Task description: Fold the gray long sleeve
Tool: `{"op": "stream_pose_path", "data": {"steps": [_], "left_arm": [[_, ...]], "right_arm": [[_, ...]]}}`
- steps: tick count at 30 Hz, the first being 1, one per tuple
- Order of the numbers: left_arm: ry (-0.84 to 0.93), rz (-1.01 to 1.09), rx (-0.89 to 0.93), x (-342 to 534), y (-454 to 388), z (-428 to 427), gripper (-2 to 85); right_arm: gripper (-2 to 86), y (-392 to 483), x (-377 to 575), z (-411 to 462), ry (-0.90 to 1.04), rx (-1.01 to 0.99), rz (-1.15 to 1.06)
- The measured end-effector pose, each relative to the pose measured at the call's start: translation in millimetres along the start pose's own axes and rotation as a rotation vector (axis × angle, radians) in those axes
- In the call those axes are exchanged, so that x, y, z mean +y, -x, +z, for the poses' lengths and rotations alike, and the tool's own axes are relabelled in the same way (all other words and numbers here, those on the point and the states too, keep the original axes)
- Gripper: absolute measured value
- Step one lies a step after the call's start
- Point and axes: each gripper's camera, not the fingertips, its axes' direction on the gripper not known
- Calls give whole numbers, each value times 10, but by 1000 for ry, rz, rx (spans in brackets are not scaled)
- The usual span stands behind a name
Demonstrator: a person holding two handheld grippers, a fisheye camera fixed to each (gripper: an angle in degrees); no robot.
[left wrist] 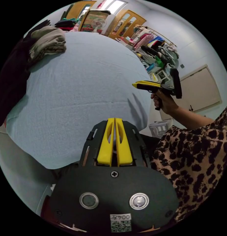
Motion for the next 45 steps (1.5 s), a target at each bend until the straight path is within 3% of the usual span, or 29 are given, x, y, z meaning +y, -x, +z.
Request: {"op": "stream_pose_path", "data": {"steps": [8,13,19,23,29,33,37,45], "left_arm": [[-73,-193,-77,-424,631,-953,2],[-134,-365,-108,-709,844,-1489,2],[-138,-346,-144,-1211,1030,-2059,2],[-152,-304,-132,-1515,1252,-2395,3],[-183,-213,-144,-2077,1682,-2983,5],[-202,-113,-215,-2553,1977,-3372,13],[-200,-27,-308,-3097,2291,-3685,40],[-220,-80,-471,-3877,2808,-4104,114]], "right_arm": [[133,-96,-1597,820,369,-1,-145],[74,-26,-2465,1257,536,77,-306],[60,30,-3250,1676,667,77,-337],[58,116,-3562,1867,686,101,-416],[53,88,-4024,2119,667,80,-327],[41,20,-4321,2292,686,50,-226],[42,171,-4514,2457,700,115,-334],[43,153,-4871,2735,765,96,-273]]}}
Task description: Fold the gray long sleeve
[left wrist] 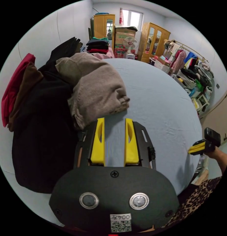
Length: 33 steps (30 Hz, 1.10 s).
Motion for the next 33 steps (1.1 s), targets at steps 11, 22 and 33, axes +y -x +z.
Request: {"op": "stream_pose_path", "data": {"steps": [11,22,33], "left_arm": [[112,10,-99,-602,290,-50,38],[-201,57,153,-618,298,-1268,20],[-84,-3,383,326,37,-1291,26]], "right_arm": [[34,-109,-184,46,-53,-57,66],[32,-116,-264,153,-40,-75,40],[36,-161,-63,298,-126,-155,117]]}}
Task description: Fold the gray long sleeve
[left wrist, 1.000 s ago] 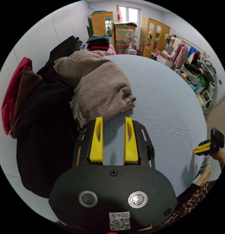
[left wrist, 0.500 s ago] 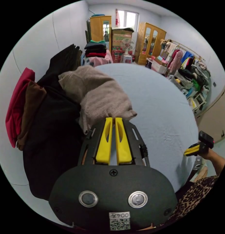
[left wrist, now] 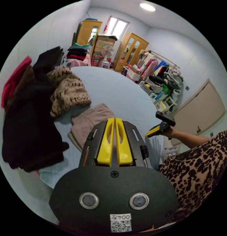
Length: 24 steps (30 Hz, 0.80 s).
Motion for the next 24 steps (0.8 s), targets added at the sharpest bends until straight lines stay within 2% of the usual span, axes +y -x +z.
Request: {"op": "stream_pose_path", "data": {"steps": [3,7,10,15,18,21,24], "left_arm": [[46,-89,-6,236,150,106,48],[159,-222,-48,519,406,355,85],[180,-326,-46,683,553,509,107],[166,-378,-143,729,618,673,135],[163,-371,-210,692,640,777,122],[189,-380,-215,672,674,898,68],[150,-371,-255,671,612,879,27]], "right_arm": [[32,-53,48,30,-9,-41,12],[31,28,144,74,-38,0,-13],[32,133,202,108,-44,63,-89],[34,183,301,148,-72,70,-44],[35,211,338,169,-66,76,-65],[37,210,370,183,-66,56,3],[39,292,418,203,-73,98,-40]]}}
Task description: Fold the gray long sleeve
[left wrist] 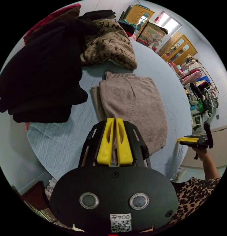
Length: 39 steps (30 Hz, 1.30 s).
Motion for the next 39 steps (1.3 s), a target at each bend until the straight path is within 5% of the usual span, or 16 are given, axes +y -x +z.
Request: {"op": "stream_pose_path", "data": {"steps": [5,12,19,28,39], "left_arm": [[-146,100,93,56,-218,-250,17],[-192,303,548,-66,-1068,-390,30],[-193,399,287,50,-1039,-225,91],[1,84,118,-381,-434,488,126],[81,-10,6,-870,-549,1016,98]], "right_arm": [[36,76,78,15,-16,40,-80],[36,104,143,26,-21,37,-53],[33,51,167,18,-11,7,-38],[29,-38,158,-5,13,-30,-40],[28,-74,284,-55,-64,3,-78]]}}
